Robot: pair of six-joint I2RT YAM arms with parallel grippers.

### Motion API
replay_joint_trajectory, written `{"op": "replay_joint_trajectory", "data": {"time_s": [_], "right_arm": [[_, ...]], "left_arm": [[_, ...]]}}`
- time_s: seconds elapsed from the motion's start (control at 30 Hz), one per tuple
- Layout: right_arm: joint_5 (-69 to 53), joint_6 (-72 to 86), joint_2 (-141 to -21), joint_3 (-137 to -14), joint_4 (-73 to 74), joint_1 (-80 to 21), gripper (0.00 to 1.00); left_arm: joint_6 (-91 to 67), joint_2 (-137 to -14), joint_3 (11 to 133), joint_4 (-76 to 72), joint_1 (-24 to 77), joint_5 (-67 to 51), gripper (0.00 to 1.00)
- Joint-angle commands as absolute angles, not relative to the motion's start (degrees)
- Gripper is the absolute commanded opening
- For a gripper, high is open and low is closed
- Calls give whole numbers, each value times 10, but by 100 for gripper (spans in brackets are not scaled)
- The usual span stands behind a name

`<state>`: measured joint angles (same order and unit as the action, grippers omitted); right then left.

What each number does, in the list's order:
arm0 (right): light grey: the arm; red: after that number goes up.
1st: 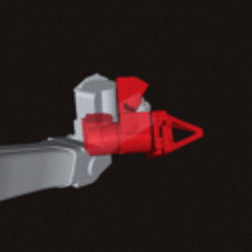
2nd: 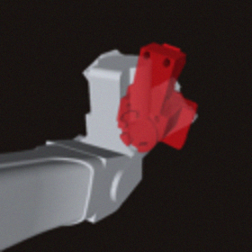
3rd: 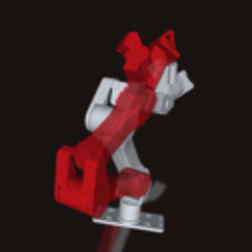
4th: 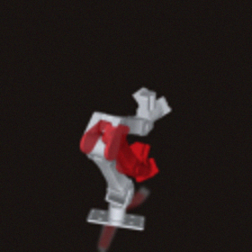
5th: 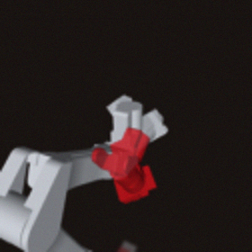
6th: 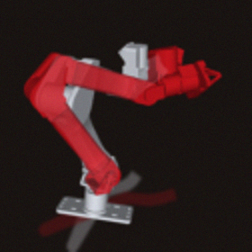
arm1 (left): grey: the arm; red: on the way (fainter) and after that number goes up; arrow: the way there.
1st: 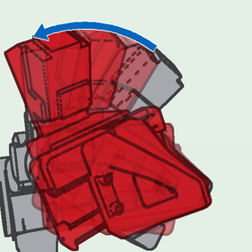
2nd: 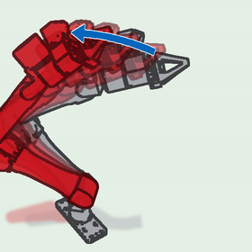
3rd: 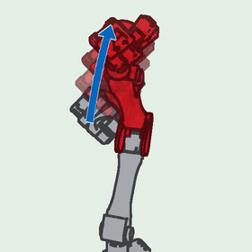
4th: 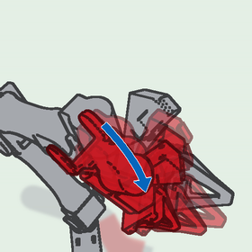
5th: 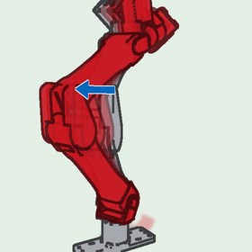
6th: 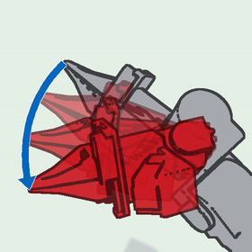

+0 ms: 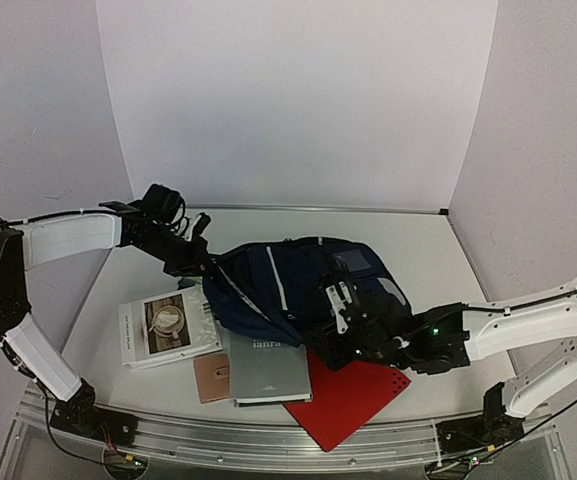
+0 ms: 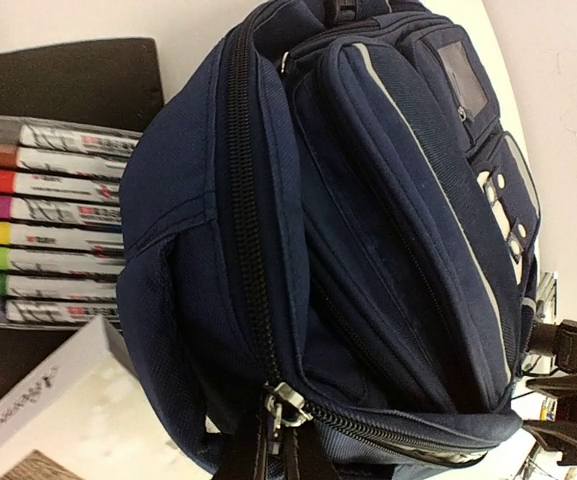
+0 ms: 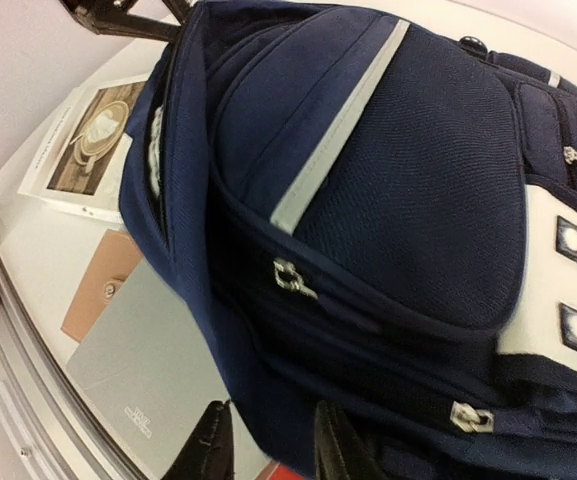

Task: Pack the student bag
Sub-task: Unzip the student bag at the center of the board.

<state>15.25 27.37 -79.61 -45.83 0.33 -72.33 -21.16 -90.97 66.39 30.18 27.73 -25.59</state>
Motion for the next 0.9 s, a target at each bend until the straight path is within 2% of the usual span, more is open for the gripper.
{"op": "replay_joint_trajectory", "data": {"time_s": [0.0,0.1,0.2,0.37,0.53,0.7,0.87], "right_arm": [[160,319,-749,-501,35,-728,55],[163,330,-752,-539,39,-728,73],[166,327,-783,-590,52,-728,82],[174,303,-877,-695,76,-727,85],[182,278,-969,-792,97,-722,79],[153,266,-1025,-842,99,-696,65],[131,247,-1067,-887,107,-689,55]], "left_arm": [[-152,-856,705,324,250,-315,0],[-127,-835,691,328,252,-364,0],[-107,-817,673,321,252,-396,0],[-89,-811,655,304,253,-444,0],[-84,-811,640,292,255,-457,0],[-81,-804,637,294,256,-455,0],[-81,-807,638,294,257,-457,0]]}}
